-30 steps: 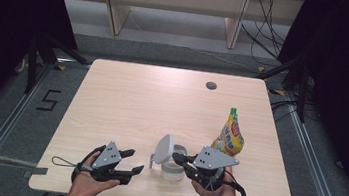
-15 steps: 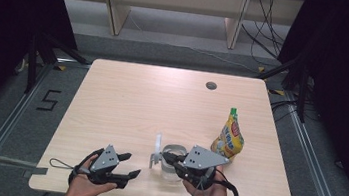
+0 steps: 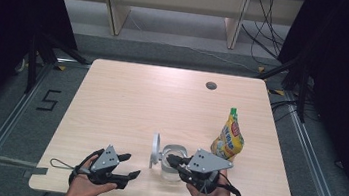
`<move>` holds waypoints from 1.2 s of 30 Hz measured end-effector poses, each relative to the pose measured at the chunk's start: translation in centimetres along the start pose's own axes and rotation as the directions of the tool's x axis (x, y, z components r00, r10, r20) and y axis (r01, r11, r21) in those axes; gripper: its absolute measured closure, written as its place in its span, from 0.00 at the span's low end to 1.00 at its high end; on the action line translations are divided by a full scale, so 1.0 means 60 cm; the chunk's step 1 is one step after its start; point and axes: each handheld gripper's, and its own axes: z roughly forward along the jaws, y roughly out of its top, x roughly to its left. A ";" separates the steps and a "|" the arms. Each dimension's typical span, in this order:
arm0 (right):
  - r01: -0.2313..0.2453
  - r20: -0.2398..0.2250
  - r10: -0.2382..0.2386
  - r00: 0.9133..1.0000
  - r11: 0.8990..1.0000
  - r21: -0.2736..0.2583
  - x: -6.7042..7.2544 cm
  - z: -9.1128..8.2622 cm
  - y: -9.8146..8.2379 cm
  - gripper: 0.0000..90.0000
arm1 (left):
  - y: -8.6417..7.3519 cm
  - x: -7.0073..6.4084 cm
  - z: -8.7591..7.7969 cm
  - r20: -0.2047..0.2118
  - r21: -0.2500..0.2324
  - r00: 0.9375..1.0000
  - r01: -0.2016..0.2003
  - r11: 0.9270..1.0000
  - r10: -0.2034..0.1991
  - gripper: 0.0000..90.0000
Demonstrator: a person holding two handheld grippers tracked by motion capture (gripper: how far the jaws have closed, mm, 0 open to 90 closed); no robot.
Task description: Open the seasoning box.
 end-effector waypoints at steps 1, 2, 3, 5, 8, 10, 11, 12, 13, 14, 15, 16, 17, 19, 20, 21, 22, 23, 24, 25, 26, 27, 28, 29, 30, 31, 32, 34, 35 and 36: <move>-0.008 0.011 0.008 1.000 1.000 0.001 -0.003 -0.006 -0.005 0.92 | 0.000 -0.002 0.000 -0.002 0.003 1.000 0.006 1.000 -0.006 0.39; -0.018 0.021 0.018 1.000 1.000 -0.003 -0.005 -0.011 -0.010 0.91 | 0.000 -0.002 0.001 0.005 0.001 1.000 -0.003 1.000 0.003 0.38; -0.028 0.020 0.028 0.999 1.000 0.007 -0.007 -0.018 -0.013 0.90 | 0.000 -0.002 0.002 0.005 -0.003 1.000 -0.017 1.000 0.017 0.38; -0.038 0.036 0.037 0.999 0.999 0.008 -0.012 -0.029 -0.021 0.87 | 0.000 -0.002 0.002 0.003 0.004 1.000 -0.018 1.000 0.018 0.38; -0.051 0.071 0.050 0.996 0.999 0.006 -0.016 -0.046 -0.035 0.84 | 0.000 -0.001 0.000 0.001 0.005 1.000 -0.023 1.000 0.023 0.38; -0.075 0.103 0.072 0.992 0.997 0.022 -0.022 -0.067 -0.052 0.81 | 0.000 -0.002 -0.001 -0.010 0.008 1.000 -0.005 1.000 0.005 0.38; -0.075 0.103 0.072 0.992 0.997 0.022 -0.022 -0.067 -0.052 0.81 | 0.000 -0.002 -0.001 -0.010 0.008 1.000 -0.005 1.000 0.005 0.38; -0.080 0.109 0.077 0.991 0.997 0.019 -0.023 -0.073 -0.057 0.81 | 0.000 -0.003 -0.001 -0.012 0.012 1.000 0.001 1.000 -0.001 0.38; -0.074 0.123 0.071 0.990 0.997 0.018 -0.025 -0.080 -0.061 0.80 | -0.001 -0.003 0.002 -0.001 -0.007 1.000 0.004 1.000 -0.004 0.38; -0.089 0.121 0.086 0.989 0.996 0.018 -0.025 -0.085 -0.066 0.80 | 0.000 -0.004 0.002 0.001 0.001 1.000 0.002 1.000 -0.002 0.38; -0.095 0.147 0.090 0.985 0.995 0.024 -0.028 -0.099 -0.073 0.79 | 0.000 -0.003 0.002 -0.005 0.014 1.000 -0.016 1.000 0.016 0.38; -0.095 0.147 0.090 0.985 0.995 0.024 -0.028 -0.099 -0.073 0.79 | 0.000 -0.003 0.002 -0.005 0.014 1.000 -0.016 1.000 0.016 0.38; -0.114 0.153 0.108 0.982 0.993 0.027 -0.028 -0.103 -0.076 0.79 | -0.001 -0.004 0.003 -0.012 0.016 1.000 0.003 1.000 -0.003 0.38; -0.120 0.159 0.113 0.981 0.992 0.037 -0.031 -0.113 -0.084 0.78 | -0.002 -0.004 0.004 -0.012 0.017 1.000 0.011 1.000 -0.011 0.38; -0.145 0.170 0.136 0.976 0.989 0.037 -0.034 -0.120 -0.092 0.77 | -0.002 -0.002 0.004 -0.009 0.017 1.000 0.006 1.000 -0.005 0.38; -0.145 0.170 0.136 0.976 0.989 0.037 -0.034 -0.120 -0.092 0.77 | -0.002 -0.002 0.003 -0.012 0.019 1.000 0.004 1.000 -0.004 0.38; -0.170 0.194 0.159 0.968 0.985 0.038 -0.035 -0.128 -0.099 0.76 | -0.002 -0.001 0.003 -0.008 0.022 1.000 0.006 1.000 -0.006 0.38; -0.170 0.194 0.159 0.968 0.985 0.038 -0.035 -0.128 -0.099 0.76 | -0.002 -0.001 0.003 -0.008 0.022 1.000 0.006 1.000 -0.006 0.38; -0.179 0.214 0.165 0.963 0.983 0.047 -0.039 -0.136 -0.104 0.75 | -0.002 0.000 0.003 -0.018 0.027 1.000 0.001 1.000 0.000 0.38; -0.179 0.214 0.165 0.963 0.983 0.047 -0.039 -0.136 -0.104 0.75 | -0.002 0.000 0.003 -0.018 0.027 1.000 0.001 1.000 0.000 0.38; -0.161 0.229 0.150 0.962 0.986 0.030 -0.046 -0.139 -0.111 0.74 | -0.002 0.000 0.003 -0.018 0.028 1.000 -0.001 1.000 0.001 0.38; -0.161 0.229 0.150 0.962 0.986 0.030 -0.046 -0.139 -0.111 0.74 | -0.002 0.000 0.002 -0.019 0.029 1.000 -0.001 1.000 0.001 0.38; -0.197 0.246 0.182 0.952 0.980 0.039 -0.047 -0.144 -0.117 0.72 | -0.002 0.000 0.002 -0.021 0.028 1.000 -0.007 1.000 0.008 0.38; -0.197 0.246 0.182 0.952 0.980 0.039 -0.047 -0.144 -0.117 0.72 | -0.001 0.002 0.002 -0.016 0.028 1.000 -0.013 1.000 0.013 0.38; -0.223 0.256 0.207 0.944 0.974 0.036 -0.051 -0.148 -0.124 0.70 | -0.002 0.000 0.003 -0.016 0.025 1.000 0.013 1.000 -0.013 0.38; -0.223 0.256 0.207 0.944 0.974 0.036 -0.051 -0.148 -0.124 0.70 | -0.003 0.000 0.003 -0.015 0.024 1.000 0.012 1.000 -0.012 0.38; -0.235 0.283 0.215 0.935 0.971 0.040 -0.051 -0.152 -0.126 0.68 | -0.003 0.000 0.003 -0.015 0.024 1.000 0.012 1.000 -0.012 0.38; -0.242 0.318 0.221 0.922 0.970 0.027 -0.060 -0.159 -0.136 0.64 | -0.003 -0.001 0.003 -0.019 0.023 1.000 0.013 1.000 -0.012 0.38; -0.242 0.318 0.221 0.922 0.970 0.027 -0.060 -0.159 -0.136 0.64 | -0.003 -0.001 0.003 -0.019 0.023 1.000 0.013 1.000 -0.012 0.38; -0.272 0.330 0.247 0.911 0.962 0.029 -0.060 -0.161 -0.138 0.61 | -0.003 -0.001 0.003 -0.020 0.024 1.000 0.008 1.000 -0.007 0.38</move>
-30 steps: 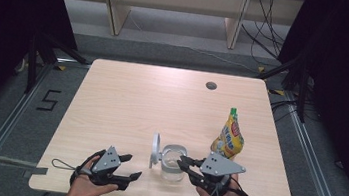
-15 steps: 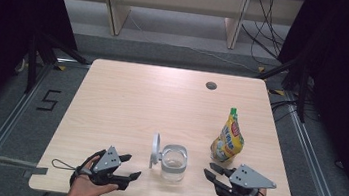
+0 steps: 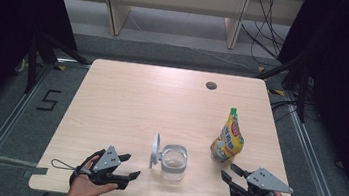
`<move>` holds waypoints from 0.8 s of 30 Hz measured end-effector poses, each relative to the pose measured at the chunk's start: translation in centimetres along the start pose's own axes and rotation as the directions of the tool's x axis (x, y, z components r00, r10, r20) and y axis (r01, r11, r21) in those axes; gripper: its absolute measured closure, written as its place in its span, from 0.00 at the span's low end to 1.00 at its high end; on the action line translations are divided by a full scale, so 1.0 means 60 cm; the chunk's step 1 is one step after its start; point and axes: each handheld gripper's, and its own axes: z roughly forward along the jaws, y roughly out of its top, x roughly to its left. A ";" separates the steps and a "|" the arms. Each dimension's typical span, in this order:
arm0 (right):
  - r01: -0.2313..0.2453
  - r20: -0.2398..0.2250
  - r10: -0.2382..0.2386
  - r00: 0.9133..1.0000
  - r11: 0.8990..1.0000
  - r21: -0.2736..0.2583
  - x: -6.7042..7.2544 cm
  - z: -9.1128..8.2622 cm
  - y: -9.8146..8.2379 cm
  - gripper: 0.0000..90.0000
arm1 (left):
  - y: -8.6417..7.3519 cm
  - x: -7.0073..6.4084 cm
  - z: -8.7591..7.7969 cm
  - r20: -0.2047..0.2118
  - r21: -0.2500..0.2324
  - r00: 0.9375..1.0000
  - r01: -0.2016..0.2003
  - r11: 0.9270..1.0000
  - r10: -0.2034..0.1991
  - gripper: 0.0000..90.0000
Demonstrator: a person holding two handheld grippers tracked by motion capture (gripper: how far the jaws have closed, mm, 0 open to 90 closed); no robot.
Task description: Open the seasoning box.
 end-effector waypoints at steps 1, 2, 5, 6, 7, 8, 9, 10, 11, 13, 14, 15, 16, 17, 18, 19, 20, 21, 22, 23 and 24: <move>0.001 0.006 -0.001 1.000 1.000 -0.003 -0.003 0.000 -0.001 0.58 | 0.000 0.000 0.000 0.000 0.003 1.000 -0.002 1.000 0.002 0.38; -0.004 0.027 0.004 1.000 1.000 -0.003 -0.007 0.000 -0.003 0.56 | 0.000 0.000 0.000 -0.004 0.008 1.000 -0.010 1.000 0.010 0.39; -0.054 0.062 0.054 0.997 0.999 -0.004 -0.014 0.004 -0.011 0.48 | 0.000 0.000 0.001 -0.005 0.004 1.000 -0.006 1.000 0.006 0.39; -0.059 0.058 0.059 0.997 0.998 0.004 -0.024 0.007 -0.015 0.44 | 0.000 0.000 0.001 -0.004 0.004 1.000 -0.007 1.000 0.007 0.39; -0.059 0.058 0.059 0.997 0.998 0.004 -0.024 0.007 -0.015 0.44 | 0.000 0.000 0.001 -0.004 0.004 1.000 -0.007 1.000 0.007 0.39; -0.040 0.073 0.040 0.997 0.999 -0.001 -0.028 0.009 -0.017 0.42 | 0.000 0.000 0.001 0.002 0.002 1.000 -0.005 1.000 0.005 0.39; -0.060 0.081 0.060 0.995 0.998 -0.002 -0.028 0.011 -0.017 0.40 | -0.001 0.001 0.002 0.003 0.000 1.000 -0.002 1.000 0.002 0.39; -0.059 0.099 0.060 0.993 0.998 -0.011 -0.033 0.015 -0.020 0.37 | 0.000 0.003 0.001 -0.001 0.017 1.000 -0.020 1.000 0.020 0.39; -0.059 0.099 0.060 0.993 0.998 -0.011 -0.033 0.015 -0.020 0.37 | 0.000 0.003 0.001 -0.001 0.017 1.000 -0.020 1.000 0.020 0.39; -0.107 0.122 0.108 0.987 0.994 -0.014 -0.036 0.022 -0.020 0.31 | 0.000 0.001 0.003 0.006 0.004 1.000 -0.007 1.000 0.007 0.39; -0.108 0.129 0.109 0.986 0.994 -0.015 -0.038 0.026 -0.020 0.30 | -0.001 0.001 0.004 0.007 -0.002 1.000 0.003 1.000 -0.003 0.39; -0.108 0.129 0.109 0.986 0.994 -0.015 -0.038 0.026 -0.020 0.30 | -0.001 0.001 0.004 0.007 -0.002 1.000 0.003 1.000 -0.003 0.39; -0.091 0.135 0.094 0.986 0.995 -0.028 -0.047 0.036 -0.019 0.29 | -0.001 0.001 0.005 0.007 -0.014 1.000 0.013 1.000 -0.013 0.39; -0.098 0.123 0.101 0.987 0.995 -0.032 -0.050 0.040 -0.018 0.28 | -0.001 0.001 0.005 0.007 -0.014 1.000 0.013 1.000 -0.013 0.39; -0.098 0.123 0.101 0.987 0.995 -0.032 -0.050 0.040 -0.018 0.28 | 0.000 0.004 0.003 -0.001 0.004 1.000 -0.002 1.000 0.002 0.39; -0.114 0.124 0.116 0.985 0.993 -0.024 -0.049 0.042 -0.018 0.28 | 0.000 0.005 0.002 0.000 0.001 1.000 -0.011 1.000 0.011 0.39; -0.111 0.134 0.113 0.984 0.994 -0.025 -0.051 0.047 -0.020 0.27 | 0.000 0.004 0.004 0.002 -0.004 1.000 0.016 1.000 -0.016 0.39; -0.111 0.134 0.113 0.984 0.994 -0.025 -0.051 0.047 -0.020 0.27 | 0.000 0.004 0.004 0.005 -0.002 1.000 0.014 1.000 -0.014 0.39; -0.127 0.124 0.129 0.984 0.992 -0.027 -0.050 0.048 -0.019 0.27 | 0.000 0.003 0.004 -0.003 -0.005 1.000 0.015 1.000 -0.015 0.39; -0.127 0.124 0.129 0.984 0.992 -0.027 -0.050 0.048 -0.019 0.27 | 0.000 0.003 0.003 -0.005 -0.001 1.000 0.014 1.000 -0.014 0.39; -0.080 0.136 0.086 0.987 0.996 -0.049 -0.057 0.052 -0.018 0.25 | 0.001 0.004 0.003 -0.006 -0.002 1.000 0.006 1.000 -0.006 0.39</move>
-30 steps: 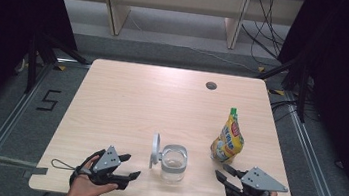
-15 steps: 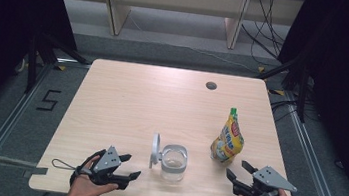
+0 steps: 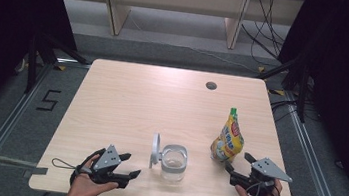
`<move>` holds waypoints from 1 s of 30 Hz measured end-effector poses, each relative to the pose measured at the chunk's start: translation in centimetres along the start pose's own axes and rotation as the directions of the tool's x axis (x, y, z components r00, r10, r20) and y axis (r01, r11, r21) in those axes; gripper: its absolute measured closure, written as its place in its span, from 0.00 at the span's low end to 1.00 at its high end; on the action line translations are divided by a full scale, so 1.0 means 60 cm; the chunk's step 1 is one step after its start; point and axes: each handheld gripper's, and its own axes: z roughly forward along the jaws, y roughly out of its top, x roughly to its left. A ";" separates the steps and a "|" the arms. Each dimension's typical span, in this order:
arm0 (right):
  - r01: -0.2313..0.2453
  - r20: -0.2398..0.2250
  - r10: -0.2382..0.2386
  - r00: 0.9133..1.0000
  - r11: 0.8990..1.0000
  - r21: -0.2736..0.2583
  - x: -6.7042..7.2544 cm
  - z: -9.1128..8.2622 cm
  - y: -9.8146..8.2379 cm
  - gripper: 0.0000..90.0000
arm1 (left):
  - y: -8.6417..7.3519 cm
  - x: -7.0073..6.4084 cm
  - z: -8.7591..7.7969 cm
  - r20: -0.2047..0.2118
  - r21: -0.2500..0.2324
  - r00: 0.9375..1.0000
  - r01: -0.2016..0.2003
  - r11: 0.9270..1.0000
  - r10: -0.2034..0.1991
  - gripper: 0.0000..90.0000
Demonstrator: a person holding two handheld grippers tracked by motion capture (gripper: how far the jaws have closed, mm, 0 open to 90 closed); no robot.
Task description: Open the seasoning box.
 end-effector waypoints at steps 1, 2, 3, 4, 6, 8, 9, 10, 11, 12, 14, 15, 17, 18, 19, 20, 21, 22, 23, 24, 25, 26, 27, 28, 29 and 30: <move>0.000 0.000 0.000 1.000 1.000 0.000 0.000 0.000 0.000 0.25 | 0.001 0.001 0.000 0.000 0.002 1.000 -0.012 1.000 0.012 0.39; 0.005 0.005 -0.005 1.000 1.000 -0.004 -0.001 0.003 0.001 0.25 | 0.001 0.001 0.001 0.005 0.001 1.000 -0.017 1.000 0.017 0.39; 0.005 0.005 -0.005 1.000 1.000 -0.004 -0.001 0.003 0.001 0.25 | 0.001 0.001 0.001 0.005 0.001 1.000 -0.017 1.000 0.017 0.39; -0.001 0.008 0.001 1.000 1.000 -0.008 0.000 0.006 0.002 0.24 | 0.001 0.002 0.001 0.007 0.001 1.000 -0.030 1.000 0.030 0.39; -0.004 0.011 0.004 1.000 1.000 -0.010 0.000 0.012 0.004 0.24 | 0.001 0.000 0.001 0.002 -0.002 1.000 -0.004 1.000 0.004 0.38; 0.011 0.015 -0.011 1.000 1.000 -0.008 -0.001 0.018 0.005 0.24 | 0.001 0.001 0.001 0.005 -0.006 1.000 0.000 1.000 0.001 0.38; -0.001 0.011 0.001 1.000 1.000 -0.009 0.002 0.023 0.005 0.24 | 0.001 0.001 0.001 0.002 -0.005 1.000 0.000 1.000 0.000 0.38; -0.001 0.016 0.001 1.000 1.000 -0.007 0.003 0.026 0.005 0.24 | 0.001 0.001 0.001 0.001 -0.003 1.000 -0.003 1.000 0.003 0.38; -0.017 0.005 0.017 1.000 1.000 -0.009 0.004 0.028 0.006 0.24 | 0.000 0.000 0.001 0.002 -0.003 1.000 0.004 1.000 -0.004 0.38; -0.034 0.016 0.034 0.999 0.999 0.000 0.008 0.029 0.006 0.24 | 0.000 0.001 0.002 0.006 -0.005 1.000 0.003 1.000 -0.003 0.39; 0.002 0.014 -0.002 1.000 1.000 -0.005 0.003 0.037 0.009 0.25 | 0.000 0.002 0.002 0.005 -0.002 1.000 -0.003 1.000 0.003 0.39; -0.014 0.010 0.015 1.000 1.000 -0.019 0.003 0.041 0.009 0.25 | 0.000 0.001 0.002 0.005 -0.002 1.000 0.002 1.000 -0.002 0.39; -0.023 0.016 0.024 1.000 1.000 -0.010 0.002 0.045 0.010 0.25 | 0.000 0.002 0.001 0.004 0.000 1.000 0.000 1.000 0.000 0.39; -0.019 0.016 0.019 1.000 1.000 -0.018 -0.001 0.047 0.010 0.25 | 0.000 0.002 0.001 0.005 -0.001 1.000 0.001 1.000 -0.001 0.39; -0.024 0.017 0.024 1.000 0.999 -0.025 -0.001 0.047 0.010 0.26 | 0.000 0.002 0.002 0.005 -0.001 1.000 0.000 1.000 0.000 0.39; -0.073 0.010 0.073 0.997 0.997 -0.014 0.004 0.047 0.010 0.27 | 0.000 0.002 0.001 0.004 -0.001 1.000 -0.007 1.000 0.007 0.39; -0.074 0.019 0.075 0.997 0.997 -0.018 0.004 0.049 0.009 0.28 | 0.000 0.003 0.001 0.000 0.011 1.000 -0.016 1.000 0.016 0.39; -0.058 0.017 0.059 0.998 0.998 -0.025 0.002 0.050 0.010 0.28 | 0.000 0.003 0.001 0.002 0.009 1.000 -0.011 1.000 0.011 0.39; -0.063 0.014 0.064 0.998 0.998 -0.024 0.002 0.050 0.010 0.29 | -0.001 0.001 0.002 0.009 0.000 1.000 0.002 1.000 -0.002 0.39; -0.044 0.007 0.045 0.999 0.998 -0.038 -0.002 0.053 0.010 0.29 | -0.001 0.001 0.002 0.011 0.003 1.000 0.000 1.000 0.000 0.39; -0.060 0.009 0.060 0.998 0.998 -0.025 0.000 0.052 0.011 0.31 | 0.000 0.000 0.002 0.007 0.000 1.000 0.006 1.000 -0.006 0.39; -0.062 0.007 0.062 0.998 0.998 -0.032 0.000 0.053 0.011 0.32 | 0.000 0.000 0.003 0.009 -0.005 1.000 0.004 1.000 -0.004 0.39; -0.061 0.014 0.062 0.998 0.997 -0.046 0.000 0.056 0.011 0.32 | 0.000 0.000 0.003 0.010 -0.006 1.000 -0.003 1.000 0.003 0.39; -0.036 0.012 0.037 0.999 0.998 -0.049 -0.004 0.058 0.011 0.32 | 0.001 0.002 0.002 0.010 -0.006 1.000 -0.022 1.000 0.022 0.39; -0.031 0.019 0.032 0.999 0.999 -0.037 -0.004 0.058 0.013 0.32 | 0.000 0.002 0.003 0.010 -0.007 1.000 -0.020 1.000 0.020 0.39; -0.047 0.010 0.048 0.999 0.998 -0.036 -0.003 0.058 0.013 0.32 | 0.000 0.001 0.002 0.008 -0.003 1.000 -0.011 1.000 0.011 0.39</move>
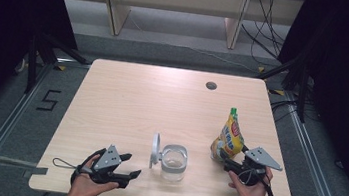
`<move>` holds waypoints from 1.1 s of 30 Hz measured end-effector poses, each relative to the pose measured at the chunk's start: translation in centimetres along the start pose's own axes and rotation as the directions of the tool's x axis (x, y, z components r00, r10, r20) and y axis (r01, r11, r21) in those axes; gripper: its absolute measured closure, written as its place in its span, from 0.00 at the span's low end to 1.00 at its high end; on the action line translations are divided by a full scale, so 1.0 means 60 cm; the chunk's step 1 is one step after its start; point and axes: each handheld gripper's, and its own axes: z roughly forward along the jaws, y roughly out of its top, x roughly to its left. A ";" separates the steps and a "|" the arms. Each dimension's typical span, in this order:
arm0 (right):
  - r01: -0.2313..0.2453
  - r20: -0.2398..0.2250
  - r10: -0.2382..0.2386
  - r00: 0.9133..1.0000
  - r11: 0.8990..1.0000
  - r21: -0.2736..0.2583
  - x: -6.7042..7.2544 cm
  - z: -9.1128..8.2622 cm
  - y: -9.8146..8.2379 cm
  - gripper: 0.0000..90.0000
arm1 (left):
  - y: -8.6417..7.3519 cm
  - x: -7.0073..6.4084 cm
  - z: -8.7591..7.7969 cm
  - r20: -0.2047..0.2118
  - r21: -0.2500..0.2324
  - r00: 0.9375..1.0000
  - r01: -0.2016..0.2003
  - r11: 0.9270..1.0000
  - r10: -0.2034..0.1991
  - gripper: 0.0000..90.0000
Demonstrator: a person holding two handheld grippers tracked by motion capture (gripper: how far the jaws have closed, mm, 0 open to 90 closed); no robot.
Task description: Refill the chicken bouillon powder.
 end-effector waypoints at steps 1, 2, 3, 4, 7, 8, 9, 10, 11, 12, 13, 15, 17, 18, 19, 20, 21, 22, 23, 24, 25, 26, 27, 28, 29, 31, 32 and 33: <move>-0.018 0.012 0.018 1.000 1.000 -0.011 0.003 0.001 0.000 0.32 | 0.000 0.000 -0.001 -0.003 0.005 1.000 -0.005 1.000 0.005 0.40; -0.013 0.006 0.013 1.000 1.000 -0.013 0.003 0.002 0.000 0.32 | 0.000 0.000 0.000 0.001 -0.001 1.000 0.000 1.000 0.000 0.40; -0.002 0.001 0.002 1.000 1.000 -0.015 0.000 0.004 0.000 0.32 | 0.000 0.003 -0.002 -0.007 0.020 1.000 -0.010 1.000 0.011 0.40; 0.005 0.013 -0.005 1.000 1.000 -0.023 0.000 0.006 0.000 0.32 | 0.000 0.004 -0.002 -0.004 0.014 1.000 -0.017 1.000 0.017 0.40; -0.058 0.011 0.059 0.998 0.998 -0.026 0.006 0.007 -0.001 0.31 | -0.001 0.004 -0.001 -0.002 0.002 1.000 -0.015 1.000 0.015 0.39; -0.026 0.005 0.026 1.000 0.999 -0.028 0.000 0.009 0.000 0.31 | 0.000 0.004 -0.001 -0.002 0.002 1.000 -0.015 1.000 0.015 0.39; -0.029 0.003 0.029 1.000 0.999 -0.028 0.000 0.010 0.001 0.31 | -0.001 0.001 -0.001 -0.006 0.005 1.000 -0.003 1.000 0.003 0.39; -0.009 0.016 0.010 1.000 0.999 -0.037 -0.002 0.014 0.000 0.31 | -0.001 -0.001 0.000 -0.008 -0.004 1.000 0.011 1.000 -0.011 0.39; -0.025 0.021 0.026 0.999 0.999 -0.036 0.000 0.014 0.001 0.32 | 0.001 0.001 -0.001 -0.005 0.006 0.999 -0.031 0.999 0.031 0.38; -0.022 0.013 0.023 1.000 0.999 -0.044 0.000 0.017 0.002 0.35 | 0.001 0.001 -0.001 0.001 0.005 1.000 -0.026 1.000 0.026 0.38; -0.017 0.002 0.017 1.000 0.999 -0.044 0.002 0.018 0.003 0.38 | 0.001 0.001 -0.001 -0.002 -0.002 1.000 -0.029 1.000 0.029 0.37; -0.014 0.022 0.015 1.000 0.999 -0.039 0.010 0.017 0.005 0.39 | 0.000 0.000 -0.002 -0.011 0.003 1.000 -0.009 1.000 0.010 0.36; 0.038 0.016 -0.037 0.999 0.999 -0.019 0.006 0.016 0.009 0.42 | -0.001 0.000 -0.002 -0.011 0.002 1.000 -0.003 1.000 0.003 0.36; 0.055 0.018 -0.054 0.998 0.998 -0.026 0.005 0.016 0.010 0.44 | -0.001 0.000 -0.002 -0.012 0.004 1.000 -0.005 1.000 0.005 0.36; 0.069 0.015 -0.069 0.998 0.997 -0.028 0.002 0.017 0.010 0.44 | 0.000 0.001 -0.003 -0.009 0.001 1.000 -0.029 1.000 0.029 0.36; 0.067 0.010 -0.067 0.998 0.997 -0.021 0.000 0.015 0.012 0.46 | 0.000 0.000 -0.003 -0.009 -0.001 1.000 -0.025 1.000 0.025 0.36; 0.087 0.006 -0.087 0.996 0.996 -0.018 -0.005 0.014 0.012 0.47 | 0.000 -0.002 -0.002 -0.008 -0.011 1.000 -0.011 1.000 0.011 0.36; 0.088 0.001 -0.088 0.996 0.996 -0.009 -0.009 0.010 0.014 0.48 | 0.001 0.000 -0.003 -0.005 0.000 1.000 -0.026 1.000 0.026 0.36; 0.088 -0.012 -0.089 0.996 0.996 -0.010 -0.013 0.010 0.014 0.49 | 0.000 -0.003 -0.003 -0.004 -0.003 1.000 -0.002 1.000 0.002 0.36; 0.092 -0.013 -0.092 0.996 0.996 -0.010 -0.018 0.008 0.014 0.50 | 0.000 -0.002 -0.003 -0.003 -0.003 1.000 -0.004 1.000 0.004 0.37; 0.108 -0.019 -0.108 0.994 0.994 -0.023 -0.025 0.006 0.015 0.51 | 0.000 -0.003 -0.002 -0.002 -0.004 1.000 -0.002 1.000 0.002 0.37; 0.087 -0.040 -0.087 0.995 0.996 -0.019 -0.028 0.006 0.015 0.51 | 0.000 -0.003 -0.002 -0.002 -0.008 1.000 0.003 1.000 -0.003 0.37; 0.079 -0.035 -0.079 0.996 0.997 -0.016 -0.029 0.003 0.015 0.52 | 0.000 -0.003 -0.003 -0.006 -0.003 1.000 -0.002 1.000 0.002 0.37; 0.089 -0.043 -0.090 0.995 0.996 -0.017 -0.033 0.001 0.016 0.53 | 0.000 -0.003 -0.003 -0.009 0.002 1.000 -0.005 1.000 0.005 0.37; 0.083 -0.053 -0.084 0.995 0.996 -0.014 -0.034 0.002 0.017 0.53 | 0.001 -0.003 -0.004 -0.007 0.000 1.000 -0.009 1.000 0.009 0.37; 0.104 -0.050 -0.104 0.993 0.994 -0.016 -0.038 0.000 0.018 0.55 | 0.001 -0.002 -0.004 -0.011 0.004 1.000 -0.014 1.000 0.014 0.37; 0.096 -0.048 -0.097 0.994 0.995 -0.012 -0.038 -0.003 0.018 0.55 | 0.000 -0.002 -0.004 -0.008 0.001 1.000 -0.013 1.000 0.013 0.37; 0.071 -0.047 -0.071 0.996 0.997 0.000 -0.036 -0.007 0.017 0.56 | 0.001 -0.002 -0.004 -0.012 0.004 1.000 -0.015 1.000 0.015 0.37</move>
